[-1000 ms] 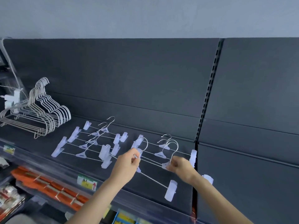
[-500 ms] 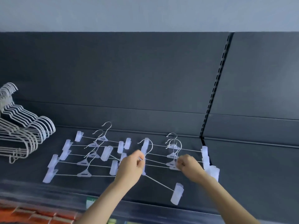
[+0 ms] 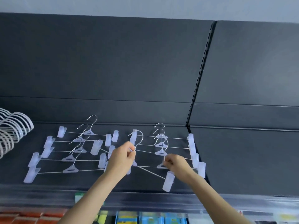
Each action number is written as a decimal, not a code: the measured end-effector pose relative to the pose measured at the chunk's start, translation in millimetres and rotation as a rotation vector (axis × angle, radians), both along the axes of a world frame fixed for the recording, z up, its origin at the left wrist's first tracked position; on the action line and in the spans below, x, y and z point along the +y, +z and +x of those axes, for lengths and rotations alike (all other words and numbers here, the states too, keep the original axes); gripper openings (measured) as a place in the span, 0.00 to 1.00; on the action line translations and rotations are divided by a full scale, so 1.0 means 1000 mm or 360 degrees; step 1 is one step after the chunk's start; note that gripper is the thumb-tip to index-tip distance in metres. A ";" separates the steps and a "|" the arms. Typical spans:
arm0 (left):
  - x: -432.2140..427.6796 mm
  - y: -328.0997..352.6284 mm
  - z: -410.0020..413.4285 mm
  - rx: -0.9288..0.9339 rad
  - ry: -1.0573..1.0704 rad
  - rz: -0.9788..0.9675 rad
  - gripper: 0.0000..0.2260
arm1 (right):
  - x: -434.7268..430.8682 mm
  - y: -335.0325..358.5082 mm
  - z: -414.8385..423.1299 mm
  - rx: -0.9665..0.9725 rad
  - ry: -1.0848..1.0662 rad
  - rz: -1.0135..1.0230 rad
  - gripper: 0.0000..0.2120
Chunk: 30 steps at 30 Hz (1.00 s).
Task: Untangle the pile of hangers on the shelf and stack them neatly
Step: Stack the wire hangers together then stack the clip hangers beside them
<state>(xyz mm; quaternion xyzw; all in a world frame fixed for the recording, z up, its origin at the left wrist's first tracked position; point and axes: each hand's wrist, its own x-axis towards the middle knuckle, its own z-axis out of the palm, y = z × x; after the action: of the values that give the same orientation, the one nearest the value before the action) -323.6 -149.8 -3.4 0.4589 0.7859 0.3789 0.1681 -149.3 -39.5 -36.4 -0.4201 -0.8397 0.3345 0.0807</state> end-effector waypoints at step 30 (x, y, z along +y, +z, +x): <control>0.025 -0.014 0.071 -0.0023 -0.0182 -0.0022 0.05 | -0.023 0.010 0.074 0.0048 -0.0002 0.0625 0.08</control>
<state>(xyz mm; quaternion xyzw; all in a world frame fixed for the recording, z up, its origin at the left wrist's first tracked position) -253.0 -125.3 -16.9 0.4991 0.7598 0.3665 0.1982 -75.7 -62.4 -26.6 -0.3917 -0.8873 0.1706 0.1739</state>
